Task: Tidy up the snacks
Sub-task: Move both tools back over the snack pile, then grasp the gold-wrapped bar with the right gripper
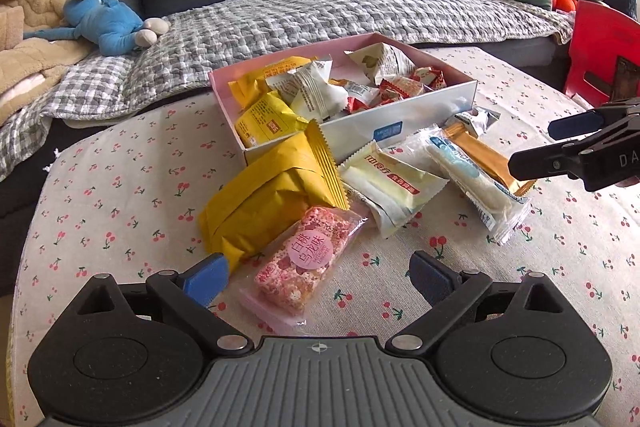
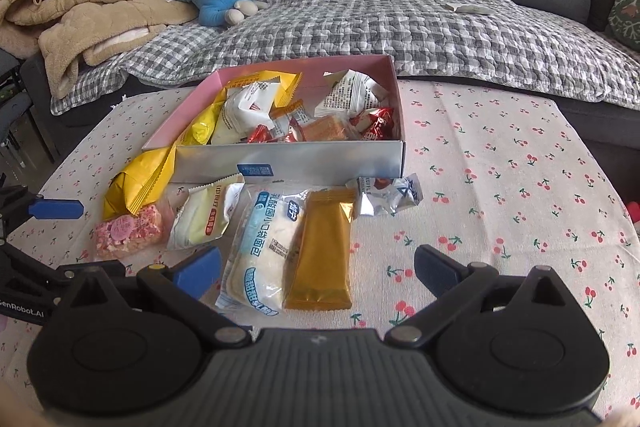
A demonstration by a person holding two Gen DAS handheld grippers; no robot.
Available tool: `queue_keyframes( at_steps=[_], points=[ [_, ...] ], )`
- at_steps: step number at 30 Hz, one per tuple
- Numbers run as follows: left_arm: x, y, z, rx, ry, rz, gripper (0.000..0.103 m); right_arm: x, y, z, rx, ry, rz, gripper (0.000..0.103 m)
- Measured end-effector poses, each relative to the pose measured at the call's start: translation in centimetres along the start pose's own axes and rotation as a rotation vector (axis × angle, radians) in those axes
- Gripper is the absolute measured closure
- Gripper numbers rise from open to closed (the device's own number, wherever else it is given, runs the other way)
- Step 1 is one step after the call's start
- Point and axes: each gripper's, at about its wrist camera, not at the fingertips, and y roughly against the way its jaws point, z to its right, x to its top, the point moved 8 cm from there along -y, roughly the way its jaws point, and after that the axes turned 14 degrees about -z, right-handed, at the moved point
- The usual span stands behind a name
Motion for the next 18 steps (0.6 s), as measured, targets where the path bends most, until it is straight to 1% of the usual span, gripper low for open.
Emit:
queue_keyframes(
  at_steps=[1, 2, 3, 5, 6, 8, 9, 11, 13, 16, 18],
  points=[
    [0.0, -0.4, 0.0, -0.002, -0.002, -0.013, 0.007, -0.1, -0.1, 0.0, -0.001, 0.001, -0.002, 0.005],
    [0.0, -0.7, 0.0, -0.005, 0.001, -0.02, 0.01, -0.1, -0.3, 0.1, -0.004, 0.003, -0.005, 0.012],
    [0.0, -0.9, -0.1, -0.011, 0.007, -0.028, 0.012, -0.2, -0.5, 0.1, -0.007, 0.006, -0.011, 0.016],
    [0.1, -1.3, -0.2, -0.017, 0.01, -0.037, 0.02, -0.4, -0.8, 0.1, -0.009, 0.011, -0.026, 0.031],
    [0.2, -1.4, -0.1, -0.014, 0.002, -0.035, 0.022, -0.4, -1.0, 0.1, -0.01, 0.011, -0.033, 0.035],
    [0.4, -1.6, 0.0, -0.007, -0.02, -0.035, 0.031, -0.4, -1.3, 0.1, -0.016, 0.008, -0.045, 0.046],
    [0.5, -1.7, 0.1, -0.007, -0.025, -0.037, 0.032, -0.4, -1.5, 0.2, -0.021, 0.007, -0.05, 0.048],
    [0.6, -1.8, 0.2, -0.011, -0.036, -0.044, 0.039, -0.3, -1.9, 0.3, -0.03, 0.008, -0.061, 0.052],
    [0.6, -1.7, 0.5, -0.027, -0.047, -0.052, 0.042, -0.3, -2.3, 0.3, -0.038, 0.012, -0.07, 0.054],
    [0.4, -1.3, 1.5, -0.078, -0.074, -0.074, 0.043, -0.3, -2.7, 0.4, -0.051, 0.025, -0.072, 0.058],
    [0.1, -1.0, 2.4, -0.111, -0.103, -0.084, 0.043, -0.2, -2.7, 0.3, -0.059, 0.038, -0.075, 0.063]
  ],
)
